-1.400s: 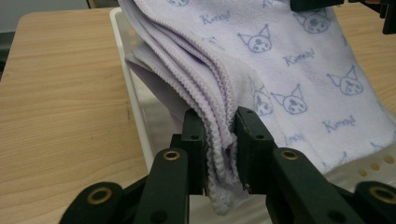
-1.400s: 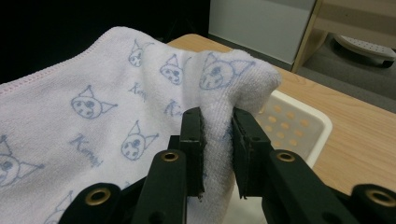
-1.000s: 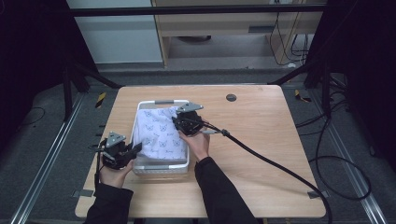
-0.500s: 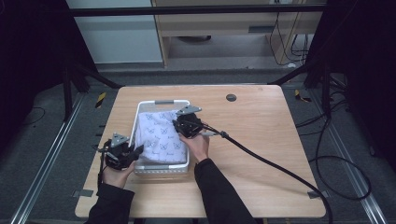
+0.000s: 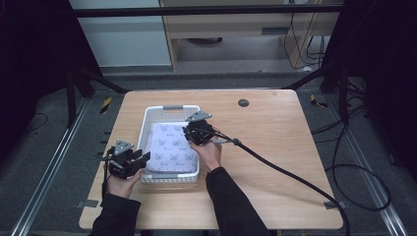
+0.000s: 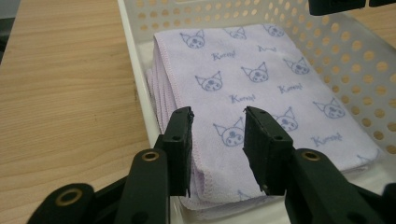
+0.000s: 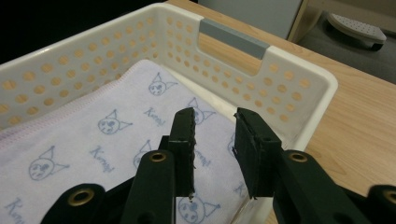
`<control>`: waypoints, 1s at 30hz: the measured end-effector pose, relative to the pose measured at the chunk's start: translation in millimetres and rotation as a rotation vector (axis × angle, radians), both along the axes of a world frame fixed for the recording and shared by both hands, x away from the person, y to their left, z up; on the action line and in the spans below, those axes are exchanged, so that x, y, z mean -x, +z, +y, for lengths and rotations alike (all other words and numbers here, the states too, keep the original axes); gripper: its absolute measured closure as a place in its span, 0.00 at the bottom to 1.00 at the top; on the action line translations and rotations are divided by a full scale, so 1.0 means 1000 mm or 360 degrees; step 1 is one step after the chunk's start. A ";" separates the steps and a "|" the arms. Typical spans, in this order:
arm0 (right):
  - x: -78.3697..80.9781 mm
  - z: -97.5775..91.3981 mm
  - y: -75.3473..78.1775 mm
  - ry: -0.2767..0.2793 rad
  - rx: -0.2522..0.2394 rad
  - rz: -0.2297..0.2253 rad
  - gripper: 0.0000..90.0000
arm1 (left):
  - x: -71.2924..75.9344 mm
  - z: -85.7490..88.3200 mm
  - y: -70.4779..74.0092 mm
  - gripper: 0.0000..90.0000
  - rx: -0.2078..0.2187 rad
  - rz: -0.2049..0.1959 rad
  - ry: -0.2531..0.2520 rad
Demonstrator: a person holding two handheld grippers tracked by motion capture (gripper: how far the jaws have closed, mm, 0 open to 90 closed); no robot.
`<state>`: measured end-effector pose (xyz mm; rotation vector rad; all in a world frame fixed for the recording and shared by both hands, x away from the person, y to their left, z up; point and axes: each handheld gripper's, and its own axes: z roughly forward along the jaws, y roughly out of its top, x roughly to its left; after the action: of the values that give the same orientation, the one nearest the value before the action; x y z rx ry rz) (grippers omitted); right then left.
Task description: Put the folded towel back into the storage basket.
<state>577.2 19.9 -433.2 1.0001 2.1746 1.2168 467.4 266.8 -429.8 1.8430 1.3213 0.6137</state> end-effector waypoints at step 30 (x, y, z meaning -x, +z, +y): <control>0.043 -0.076 0.023 -0.0054 -0.0130 -0.0125 0.20 | 0.013 0.003 0.009 0.49 0.0079 -0.0156 -0.0083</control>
<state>534.3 -56.5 -409.7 1.0009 2.0542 1.3161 454.5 270.2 -420.7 1.7790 1.2102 0.6303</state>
